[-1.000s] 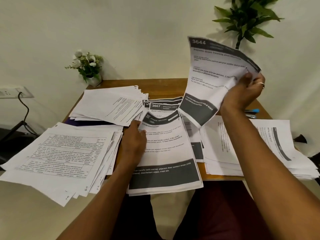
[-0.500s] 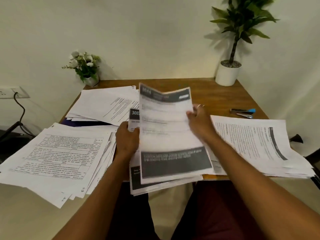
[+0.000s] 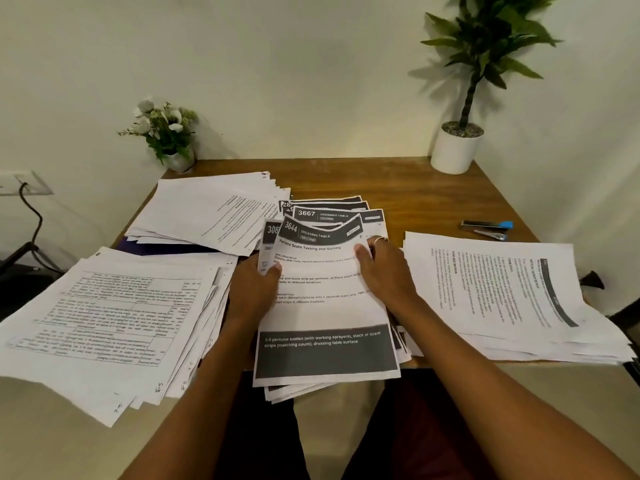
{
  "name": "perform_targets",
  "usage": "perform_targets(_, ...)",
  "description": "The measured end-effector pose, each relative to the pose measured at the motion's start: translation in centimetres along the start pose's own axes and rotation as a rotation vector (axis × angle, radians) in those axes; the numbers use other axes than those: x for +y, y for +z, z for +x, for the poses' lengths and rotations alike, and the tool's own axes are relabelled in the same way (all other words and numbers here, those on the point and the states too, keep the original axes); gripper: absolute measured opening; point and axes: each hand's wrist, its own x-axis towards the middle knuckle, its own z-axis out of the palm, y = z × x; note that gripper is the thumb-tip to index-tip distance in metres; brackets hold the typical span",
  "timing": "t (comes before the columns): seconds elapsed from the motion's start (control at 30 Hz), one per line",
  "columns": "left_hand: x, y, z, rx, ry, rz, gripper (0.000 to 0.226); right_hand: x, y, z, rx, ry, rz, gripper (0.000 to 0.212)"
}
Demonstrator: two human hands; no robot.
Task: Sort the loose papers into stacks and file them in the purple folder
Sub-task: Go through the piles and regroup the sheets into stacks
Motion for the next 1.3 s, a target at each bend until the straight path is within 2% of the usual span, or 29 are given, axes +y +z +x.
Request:
perform_targets(0.13, -0.6, 0.6, -0.2, 0.058, 0.075, 0.058, 0.018, 0.9, -1.1, 2.4, 0.162, 0.119, 0.005, 0.029)
perform_targets(0.23, -0.9, 0.8, -0.1, 0.063, 0.097, 0.071, 0.018, 1.5, -1.2, 4.1, 0.091, 0.184, 0.075, 0.030)
perform_targets(0.37, -1.2, 0.8, 0.1, 0.066, 0.097, 0.097, 0.020, 1.1, -1.3, 4.4, 0.195, 0.146, 0.185, 0.028)
perform_targets(0.47, -1.5, 0.9, 0.2, 0.066, 0.110, 0.102, 0.021, 0.7, -1.4, 4.3, 0.255, 0.092, 0.148, 0.032)
perform_targets(0.57, -1.8, 0.9, 0.3, 0.065, 0.102, 0.104, 0.022, 0.5, -1.3, 4.9, 0.077, 0.166, 0.139, 0.043)
perform_targets(0.63, -1.8, 0.9, 0.3, 0.059, 0.100, 0.090, 0.023, 0.5, -1.4, 5.2, -0.008, 0.178, 0.061, 0.029)
perform_targets(0.7, -1.5, 0.8, 0.1, 0.053, 0.098, 0.069, 0.021, 0.6, -1.7, 5.2, -0.023, 0.174, 0.038, 0.020)
perform_targets(0.83, -1.2, 0.7, -0.3, 0.052, 0.078, 0.026, 0.024, 0.6, -2.3, 4.8, -0.092, 0.153, -0.051, 0.019)
perform_targets(0.93, -1.1, 0.5, -0.5, 0.065, 0.069, -0.016, 0.028, 0.1, -3.0, 4.5, 0.043, 0.154, 0.059, 0.025)
perform_targets(1.07, -1.0, 0.3, -0.6, 0.086, 0.072, -0.025, 0.031, -1.8, -5.7, 4.4, 0.277, 0.158, 0.254, 0.023)
perform_targets(1.23, -1.0, 0.3, -0.5, 0.085, 0.089, 0.004, 0.029, -4.7, -10.9, 4.0, 0.610, 0.031, 0.468, 0.024)
perform_targets(1.3, -1.0, 0.3, -0.5, 0.087, 0.099, 0.037, 0.027, -5.5, -12.5, 4.0, 0.683, 0.005, 0.544, 0.016)
